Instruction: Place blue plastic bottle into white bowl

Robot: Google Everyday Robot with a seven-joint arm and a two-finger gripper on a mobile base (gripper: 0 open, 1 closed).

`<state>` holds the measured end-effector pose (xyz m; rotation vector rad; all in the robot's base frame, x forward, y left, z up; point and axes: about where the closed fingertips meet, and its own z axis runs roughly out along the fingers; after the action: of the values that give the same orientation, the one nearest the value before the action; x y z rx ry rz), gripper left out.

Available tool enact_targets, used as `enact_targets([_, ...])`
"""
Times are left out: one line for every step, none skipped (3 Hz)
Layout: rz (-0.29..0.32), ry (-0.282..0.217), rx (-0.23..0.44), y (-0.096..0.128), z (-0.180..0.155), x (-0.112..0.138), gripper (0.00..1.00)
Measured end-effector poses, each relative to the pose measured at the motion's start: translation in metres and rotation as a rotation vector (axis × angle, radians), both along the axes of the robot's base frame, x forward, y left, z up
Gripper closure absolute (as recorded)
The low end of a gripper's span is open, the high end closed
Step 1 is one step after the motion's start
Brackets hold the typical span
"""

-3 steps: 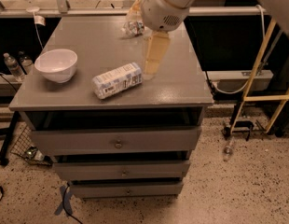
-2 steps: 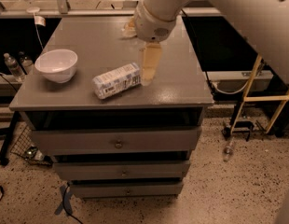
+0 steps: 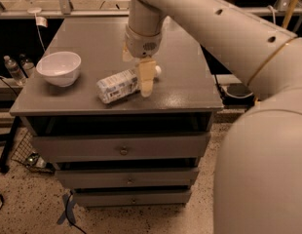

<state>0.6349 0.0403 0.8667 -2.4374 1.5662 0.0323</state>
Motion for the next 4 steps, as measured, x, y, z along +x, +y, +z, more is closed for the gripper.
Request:
enact_targets([0.025,0.033,-0.058,0.008,-0.017,0.006,0.35])
enact_targets([0.038,0.047,-0.080,0.014,-0.023,0.010,0.60])
enact_targets([0.045,-0.010,0.015,0.020,0.006,0.023,0.91])
enact_targets([0.046,-0.077,0.105,0.025,0.037,0.032,1.00])
